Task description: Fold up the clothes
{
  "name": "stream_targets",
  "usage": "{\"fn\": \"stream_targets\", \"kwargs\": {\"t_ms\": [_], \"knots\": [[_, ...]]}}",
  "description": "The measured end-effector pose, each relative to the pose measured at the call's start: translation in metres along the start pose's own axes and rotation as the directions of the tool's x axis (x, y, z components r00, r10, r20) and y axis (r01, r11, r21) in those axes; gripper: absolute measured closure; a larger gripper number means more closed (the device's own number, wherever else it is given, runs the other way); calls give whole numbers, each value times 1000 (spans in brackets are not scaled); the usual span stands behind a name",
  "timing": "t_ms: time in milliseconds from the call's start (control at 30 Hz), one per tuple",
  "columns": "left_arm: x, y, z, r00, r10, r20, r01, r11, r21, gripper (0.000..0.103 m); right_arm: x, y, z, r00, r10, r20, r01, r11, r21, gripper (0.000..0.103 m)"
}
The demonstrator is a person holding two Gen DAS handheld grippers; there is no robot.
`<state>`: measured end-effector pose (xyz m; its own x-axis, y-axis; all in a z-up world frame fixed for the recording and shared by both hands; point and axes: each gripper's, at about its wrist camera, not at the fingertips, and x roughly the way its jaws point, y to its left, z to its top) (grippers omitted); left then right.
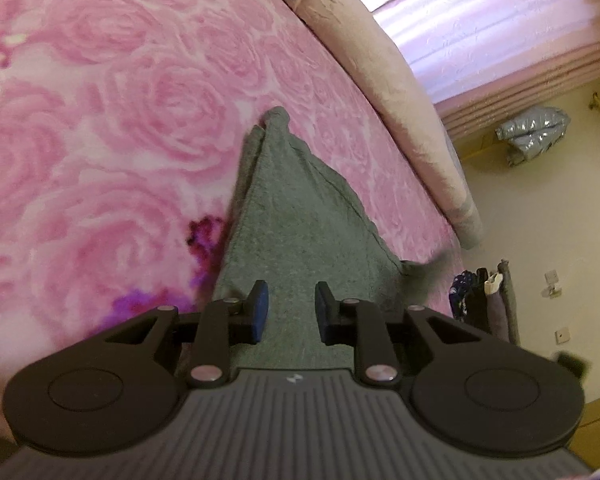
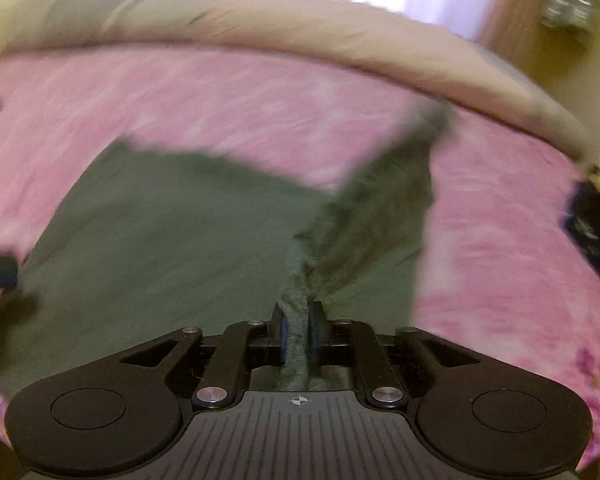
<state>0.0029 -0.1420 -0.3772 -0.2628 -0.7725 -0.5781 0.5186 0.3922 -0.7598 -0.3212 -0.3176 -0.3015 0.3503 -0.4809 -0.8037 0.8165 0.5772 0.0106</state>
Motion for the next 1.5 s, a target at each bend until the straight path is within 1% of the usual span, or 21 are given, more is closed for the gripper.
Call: {"fn": "stream_targets", "kwargs": {"t_ms": [33,67,233,333,400,467,533,567,600,667,733,767,800,867,900,933,1000,1167,1300,1400,1500], "knots": [[-3,1,-1,1000,-2,0,2,1000,-5,84,-1,5,-4,1000,19,4,-19,1000,-6,43],[-6,3,-2,1000,-4,0,4,1000,-10,84,-2,11,-9,999,39,9,-38,999,-12,32],[-13,3,-11,1000,-22,-3,22,1000,-19,84,-5,37,-30,990,135,28,-134,990,-42,32],[-8,-9,-17,998,-65,-19,65,998,-9,83,-8,53,-43,981,192,39,-190,980,-61,32],[2,-20,-20,995,-91,-42,91,996,3,83,-18,19,-46,975,208,73,-211,976,46,33],[16,-32,-23,991,-115,-72,117,993,11,80,-22,-24,-47,979,185,89,-198,965,172,33],[37,-44,-27,983,-143,-112,145,989,11,80,-17,-62,-53,988,137,77,-153,946,284,33],[48,-49,-28,980,-153,-130,155,988,4,80,-15,-81,-57,991,113,68,-129,932,338,34],[61,-54,-29,975,-161,-152,163,987,-2,80,-9,-98,-61,992,109,61,-124,908,400,41],[86,-64,-30,968,-166,-189,167,986,-8,80,3,-119,-64,984,168,63,-177,847,502,53],[108,-72,-30,965,-153,-214,158,987,5,80,16,-139,-66,971,227,73,-225,771,596,57],[116,-76,-29,966,-139,-220,146,989,16,80,22,-149,-68,963,256,80,-247,728,640,67],[125,-78,-28,966,-123,-228,132,991,23,80,29,-159,-69,955,284,89,-267,682,681,70],[140,-83,-25,966,-99,-240,111,993,36,79,42,-180,-71,934,338,112,-301,581,756,71],[146,-84,-24,965,-86,-247,99,994,41,78,49,-184,-70,925,361,121,-316,552,772,71],[152,-85,-23,965,-73,-253,87,995,46,78,53,-184,-68,917,379,124,-327,535,779,71],[163,-84,-24,962,-51,-268,67,996,50,78,63,-185,-64,905,404,130,-342,513,787,71],[173,-81,-24,963,-59,-262,75,996,51,76,79,-187,-55,887,439,140,-371,499,783,71],[171,-81,-18,961,-55,-271,74,995,60,76,92,-188,-54,877,457,151,-388,485,784,71],[159,-77,-10,968,-37,-248,58,995,78,74,95,-188,-56,870,466,161,-399,475,784,71],[161,-72,-11,956,-62,-286,85,994,67,71,97,-189,-60,864,470,177,-411,458,789,71]]}}
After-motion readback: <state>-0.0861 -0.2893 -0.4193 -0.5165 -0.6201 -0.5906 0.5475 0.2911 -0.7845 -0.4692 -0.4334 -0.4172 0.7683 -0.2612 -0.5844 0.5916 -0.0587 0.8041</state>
